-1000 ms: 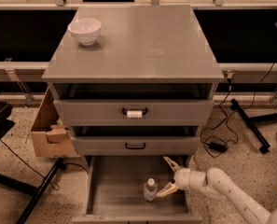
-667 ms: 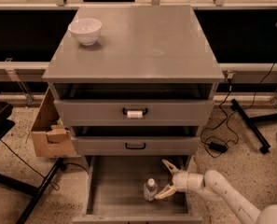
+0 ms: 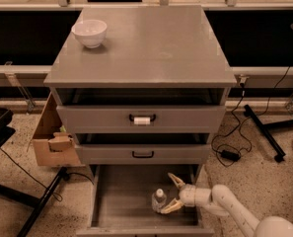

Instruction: Pick blue plastic bottle from bottom drawer and place on counter

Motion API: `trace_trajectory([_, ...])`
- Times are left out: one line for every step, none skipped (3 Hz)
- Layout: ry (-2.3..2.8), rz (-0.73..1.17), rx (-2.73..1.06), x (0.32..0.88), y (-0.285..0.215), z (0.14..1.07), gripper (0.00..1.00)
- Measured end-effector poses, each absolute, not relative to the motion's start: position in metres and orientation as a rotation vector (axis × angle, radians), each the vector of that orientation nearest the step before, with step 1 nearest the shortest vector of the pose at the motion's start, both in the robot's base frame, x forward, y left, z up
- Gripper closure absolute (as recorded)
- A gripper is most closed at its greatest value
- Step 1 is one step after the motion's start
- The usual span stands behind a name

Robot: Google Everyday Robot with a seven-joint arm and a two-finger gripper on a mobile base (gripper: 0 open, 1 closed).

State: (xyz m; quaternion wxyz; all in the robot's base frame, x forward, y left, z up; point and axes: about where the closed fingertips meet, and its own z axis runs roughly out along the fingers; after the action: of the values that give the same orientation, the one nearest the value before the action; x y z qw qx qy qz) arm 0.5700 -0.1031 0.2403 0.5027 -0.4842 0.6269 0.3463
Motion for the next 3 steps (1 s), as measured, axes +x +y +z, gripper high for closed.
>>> trace_trajectory([1.500, 0.877, -1.146, 0.570, -0.095, 0.230, 0.00])
trace_trajectory([1.492, 0.932, -1.140, 0.567, -0.082, 0.221, 0.19])
trace_trajectory([1.521, 0.964, -1.138, 0.560, -0.075, 0.210, 0.49])
